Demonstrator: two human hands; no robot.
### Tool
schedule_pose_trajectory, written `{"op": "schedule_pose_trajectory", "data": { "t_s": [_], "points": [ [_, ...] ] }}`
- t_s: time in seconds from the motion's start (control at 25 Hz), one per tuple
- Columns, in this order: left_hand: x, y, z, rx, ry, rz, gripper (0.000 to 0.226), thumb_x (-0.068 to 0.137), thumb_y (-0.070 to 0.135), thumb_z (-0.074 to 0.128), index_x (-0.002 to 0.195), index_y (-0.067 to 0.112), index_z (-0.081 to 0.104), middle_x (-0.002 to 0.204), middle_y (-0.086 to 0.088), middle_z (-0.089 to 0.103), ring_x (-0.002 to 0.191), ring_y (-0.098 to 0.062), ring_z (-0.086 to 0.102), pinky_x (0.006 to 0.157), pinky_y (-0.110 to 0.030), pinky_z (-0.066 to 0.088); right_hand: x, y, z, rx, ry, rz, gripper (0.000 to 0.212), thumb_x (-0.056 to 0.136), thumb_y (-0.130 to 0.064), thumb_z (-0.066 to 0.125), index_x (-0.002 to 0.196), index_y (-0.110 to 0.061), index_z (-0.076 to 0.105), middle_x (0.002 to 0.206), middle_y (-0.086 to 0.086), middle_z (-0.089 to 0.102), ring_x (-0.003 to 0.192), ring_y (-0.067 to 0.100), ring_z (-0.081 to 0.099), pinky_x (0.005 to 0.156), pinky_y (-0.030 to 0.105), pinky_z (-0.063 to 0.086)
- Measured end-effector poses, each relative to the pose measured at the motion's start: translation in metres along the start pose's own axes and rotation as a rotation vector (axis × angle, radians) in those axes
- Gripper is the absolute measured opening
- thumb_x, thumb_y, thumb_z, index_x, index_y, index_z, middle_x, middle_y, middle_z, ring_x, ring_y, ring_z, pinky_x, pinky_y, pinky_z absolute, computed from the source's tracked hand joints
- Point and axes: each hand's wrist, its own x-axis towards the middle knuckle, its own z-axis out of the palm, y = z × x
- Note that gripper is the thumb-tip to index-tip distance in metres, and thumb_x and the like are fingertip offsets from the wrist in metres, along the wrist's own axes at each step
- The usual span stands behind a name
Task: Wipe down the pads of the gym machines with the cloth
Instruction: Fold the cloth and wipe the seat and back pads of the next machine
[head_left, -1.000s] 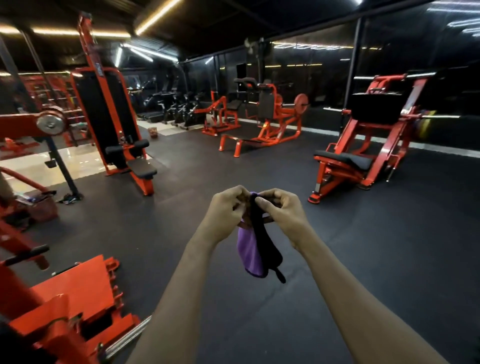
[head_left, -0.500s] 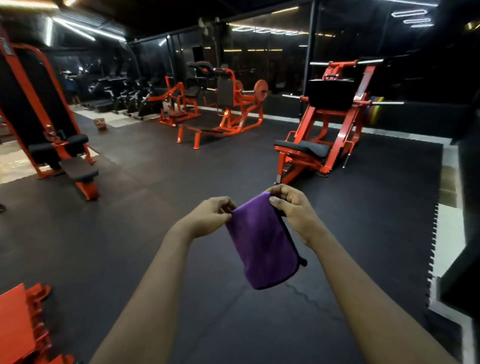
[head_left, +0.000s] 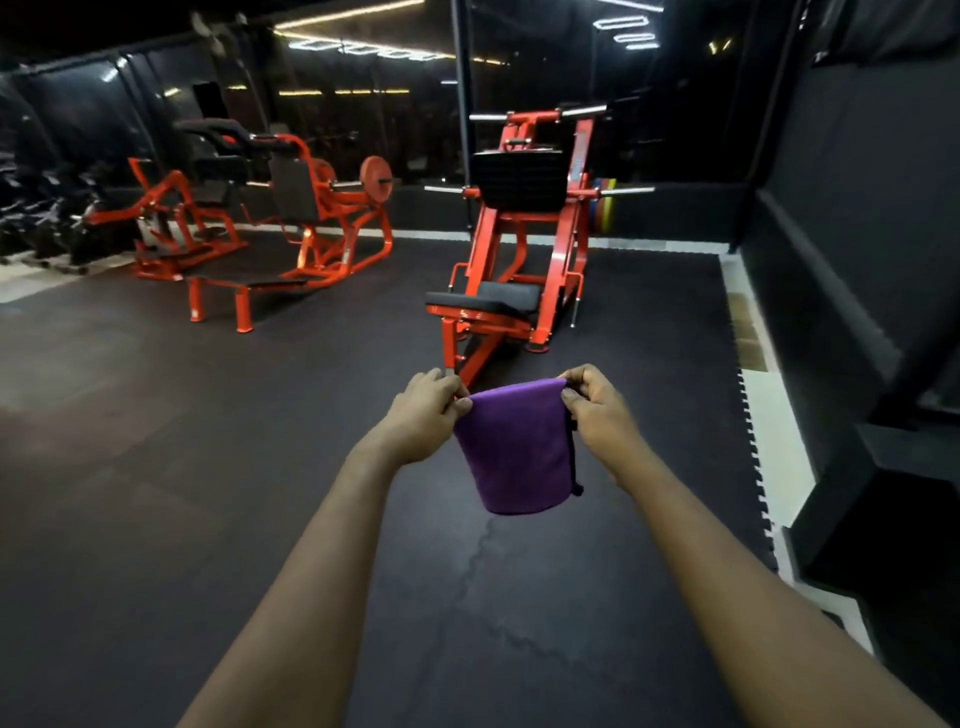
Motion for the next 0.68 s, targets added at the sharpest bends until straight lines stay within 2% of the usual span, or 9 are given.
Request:
{"op": "schedule_pose_trajectory", "data": {
  "t_s": [0.08, 0.16, 0.28, 0.4, 0.56, 0.68],
  "points": [
    [0.050, 0.003, 0.021, -0.062, 0.078, 0.017, 0.016, 0.105, 0.029, 0.047, 0.100, 0.018, 0.058, 0.107, 0.000, 0.051, 0.104, -0.018, 0.046, 0.088, -0.037, 0.041, 0.041, 0.017, -0.009, 0.017, 0.036, 0.039, 0.024, 0.104, -0.017, 0.046, 0.095, -0.037, 0.058, 0.101, 0.002, 0.067, 0.091, 0.022, 0.064, 0.087, 0.051, 0.055],
    [0.100, 0.009, 0.045, -0.189, 0.162, 0.003, 0.018, 0.106, 0.028, 0.044, 0.096, 0.016, 0.052, 0.098, -0.002, 0.058, 0.093, -0.024, 0.054, 0.080, -0.041, 0.045, 0.089, 0.035, -0.022, 0.018, 0.038, 0.055, 0.024, 0.106, -0.022, 0.044, 0.095, -0.040, 0.054, 0.104, 0.002, 0.067, 0.094, 0.023, 0.064, 0.088, 0.051, 0.055],
    [0.171, 0.027, 0.076, -0.264, 0.316, -0.023, 0.016, 0.106, 0.029, 0.045, 0.094, 0.018, 0.046, 0.085, -0.003, 0.061, 0.078, -0.028, 0.057, 0.067, -0.039, 0.039, 0.160, 0.052, -0.050, 0.043, 0.005, 0.036, 0.024, 0.106, -0.023, 0.042, 0.094, -0.040, 0.053, 0.098, 0.003, 0.066, 0.085, 0.021, 0.060, 0.074, 0.045, 0.055],
    [0.247, 0.048, 0.100, -0.312, 0.438, -0.006, 0.012, 0.104, 0.026, 0.051, 0.096, 0.017, 0.050, 0.081, 0.000, 0.061, 0.074, -0.023, 0.056, 0.065, -0.032, 0.035, 0.235, 0.060, -0.091, 0.060, -0.014, -0.008, 0.020, 0.107, -0.019, 0.044, 0.099, -0.034, 0.054, 0.098, 0.005, 0.065, 0.081, 0.018, 0.060, 0.068, 0.035, 0.055],
    [0.343, 0.071, 0.128, -0.311, 0.510, 0.018, 0.008, 0.101, 0.018, 0.057, 0.096, 0.012, 0.057, 0.073, 0.006, 0.058, 0.067, -0.018, 0.054, 0.062, -0.024, 0.031, 0.329, 0.074, -0.144, -0.001, -0.046, -0.046, 0.011, 0.107, -0.015, 0.046, 0.108, -0.022, 0.055, 0.110, 0.018, 0.066, 0.080, 0.020, 0.059, 0.075, 0.048, 0.059],
    [0.402, 0.081, 0.150, -0.302, 0.495, 0.020, 0.008, 0.101, 0.020, 0.057, 0.096, 0.013, 0.057, 0.070, 0.012, 0.056, 0.063, -0.008, 0.053, 0.060, -0.027, 0.035, 0.385, 0.096, -0.171, -0.016, -0.038, -0.030, 0.012, 0.106, -0.017, 0.047, 0.107, -0.026, 0.056, 0.108, 0.013, 0.068, 0.081, 0.022, 0.061, 0.078, 0.059, 0.057]
  ]
}}
